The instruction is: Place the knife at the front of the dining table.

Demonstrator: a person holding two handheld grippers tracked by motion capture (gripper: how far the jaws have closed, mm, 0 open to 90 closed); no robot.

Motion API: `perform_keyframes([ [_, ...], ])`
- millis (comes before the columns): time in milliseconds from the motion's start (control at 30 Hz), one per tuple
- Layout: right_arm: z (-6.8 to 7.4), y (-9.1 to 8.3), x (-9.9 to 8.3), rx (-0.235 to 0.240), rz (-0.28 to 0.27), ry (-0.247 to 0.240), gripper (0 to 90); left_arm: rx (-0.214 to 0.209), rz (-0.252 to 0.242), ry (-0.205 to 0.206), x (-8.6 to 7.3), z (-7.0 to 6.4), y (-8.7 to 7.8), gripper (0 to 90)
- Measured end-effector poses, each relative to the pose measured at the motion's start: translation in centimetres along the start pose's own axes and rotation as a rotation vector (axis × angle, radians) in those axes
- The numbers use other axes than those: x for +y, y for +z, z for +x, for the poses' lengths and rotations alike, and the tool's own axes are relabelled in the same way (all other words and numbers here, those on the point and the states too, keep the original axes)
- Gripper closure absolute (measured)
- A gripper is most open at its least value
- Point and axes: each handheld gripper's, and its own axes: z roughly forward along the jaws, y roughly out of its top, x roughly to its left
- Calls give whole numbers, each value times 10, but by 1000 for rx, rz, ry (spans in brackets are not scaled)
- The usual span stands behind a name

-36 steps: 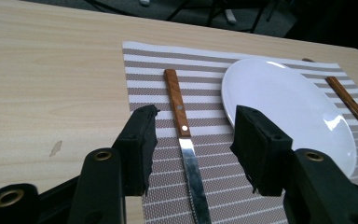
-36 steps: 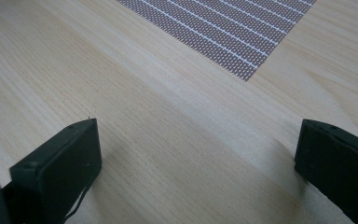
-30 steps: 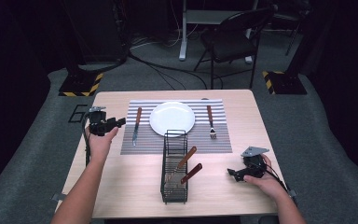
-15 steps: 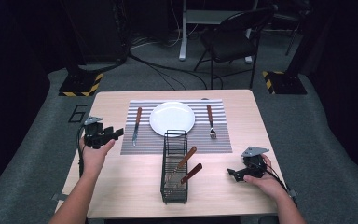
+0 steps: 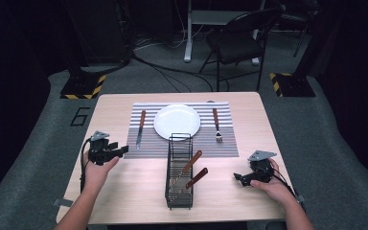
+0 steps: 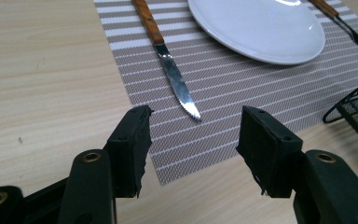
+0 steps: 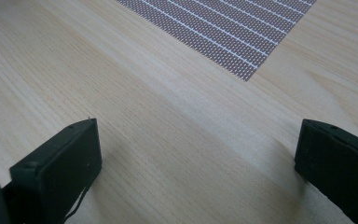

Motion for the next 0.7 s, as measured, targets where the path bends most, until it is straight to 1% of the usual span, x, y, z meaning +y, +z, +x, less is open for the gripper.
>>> perform_keyframes([
  [100, 0, 0, 0, 0, 0, 0, 0, -2, 13, -8, -8, 1, 1, 430],
  [233, 0, 0, 0, 0, 0, 0, 0, -5, -4, -24, -16, 4, 2, 419],
  [267, 0, 0, 0, 0, 0, 0, 0, -6, 5, -23, -18, 6, 1, 414],
  [300, 0, 0, 0, 0, 0, 0, 0, 3, -3, -26, -20, 7, 2, 409],
  [367, 0, 0, 0, -1, 0, -1, 0, 9, -8, -33, -24, 11, 2, 401],
  [433, 0, 0, 0, -1, 0, -2, 0, 15, 0, -41, -28, 16, 2, 389],
  [467, 0, 0, 0, -1, 0, -2, 0, 21, 4, -48, -30, 18, 2, 389],
  [500, 0, 0, 0, -1, 0, -2, 0, 44, 6, -41, -31, 22, 1, 389],
  [533, 0, 0, 0, -1, 0, -1, 0, 53, 11, -37, -32, 24, 1, 383],
  [633, 0, 0, 0, -1, 0, -1, 0, 91, 1, -44, -35, 30, 1, 358],
  [667, 0, 0, 0, -1, 0, -1, 0, 99, 20, -45, -36, 31, 0, 352],
  [700, 0, 0, 0, -1, 0, -1, 0, 115, 19, -38, -37, 33, 1, 346],
])
